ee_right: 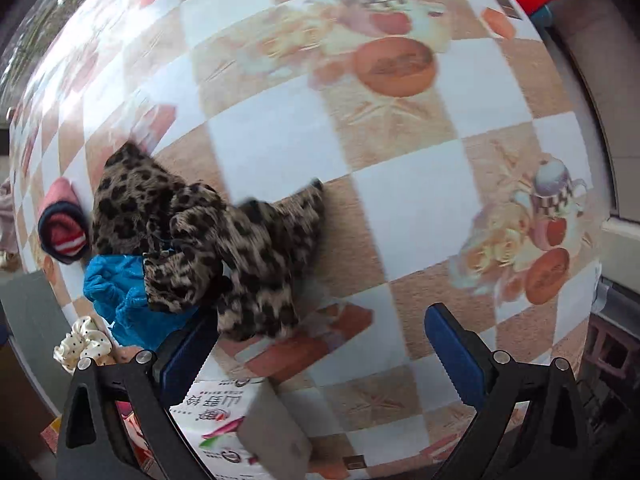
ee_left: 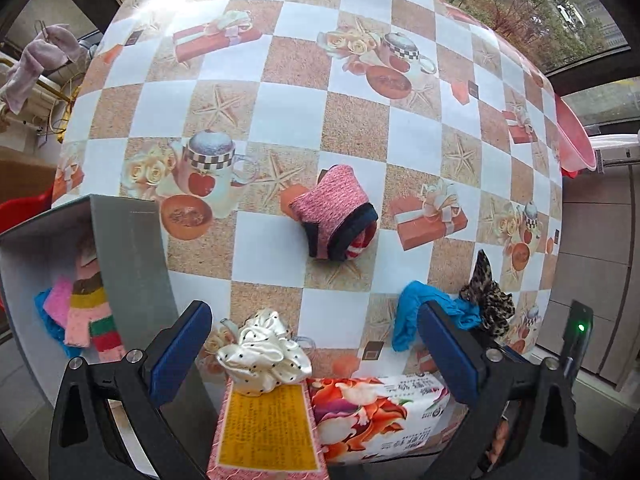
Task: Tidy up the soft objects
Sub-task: 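Reach the left tool to the pink knit sock while the right tool reaches the leopard scarf, then grasp the pink knit sock with the left tool while the right tool grasps the leopard-print scarf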
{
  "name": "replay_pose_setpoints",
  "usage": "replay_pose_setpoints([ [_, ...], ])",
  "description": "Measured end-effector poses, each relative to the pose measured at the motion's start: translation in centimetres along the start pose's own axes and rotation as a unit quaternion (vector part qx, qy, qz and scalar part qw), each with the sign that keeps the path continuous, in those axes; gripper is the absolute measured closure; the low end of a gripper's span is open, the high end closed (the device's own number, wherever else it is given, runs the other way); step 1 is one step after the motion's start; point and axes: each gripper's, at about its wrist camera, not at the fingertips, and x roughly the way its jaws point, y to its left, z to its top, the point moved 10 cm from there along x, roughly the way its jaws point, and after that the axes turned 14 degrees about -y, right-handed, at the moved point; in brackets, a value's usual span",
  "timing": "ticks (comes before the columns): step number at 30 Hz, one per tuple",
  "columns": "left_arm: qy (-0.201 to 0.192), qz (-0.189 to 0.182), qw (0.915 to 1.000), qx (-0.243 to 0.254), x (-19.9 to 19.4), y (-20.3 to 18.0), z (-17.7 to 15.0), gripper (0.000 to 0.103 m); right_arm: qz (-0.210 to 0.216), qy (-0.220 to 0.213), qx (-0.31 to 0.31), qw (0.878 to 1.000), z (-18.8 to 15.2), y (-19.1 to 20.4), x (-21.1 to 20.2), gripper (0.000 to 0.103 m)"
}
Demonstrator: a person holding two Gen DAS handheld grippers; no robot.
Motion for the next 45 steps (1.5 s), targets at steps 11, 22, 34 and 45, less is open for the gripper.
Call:
replay_pose_setpoints([
  [11, 0.025, 0.041, 0.9976, -0.049, 5.9, -0.5, 0.8, 0.0, 0.117, -0.059, 0.012, 0.991, 3.7, 1.3, -4.7, 0.001],
  [22, 0.04, 0.071, 0.9952, -0.055, 8.3, -0.1, -0.3, 0.0, -0.028, -0.045, 0.037, 0.998, 3.5, -4.0, -0.2, 0.001],
  [34, 0.034, 0.092, 0.994, -0.049, 9.8, -1.6, -1.2, 0.0, 0.005, -0.067, 0.049, 0.997, 3.5, -7.1, -0.7, 0.001],
  [45, 0.047, 0.086, 0.993, -0.066, 11.4, -1.3, -2.2, 0.0, -0.046, -0.041, 0.005, 0.998, 4.0, -3.7, 4.1, 0.0],
])
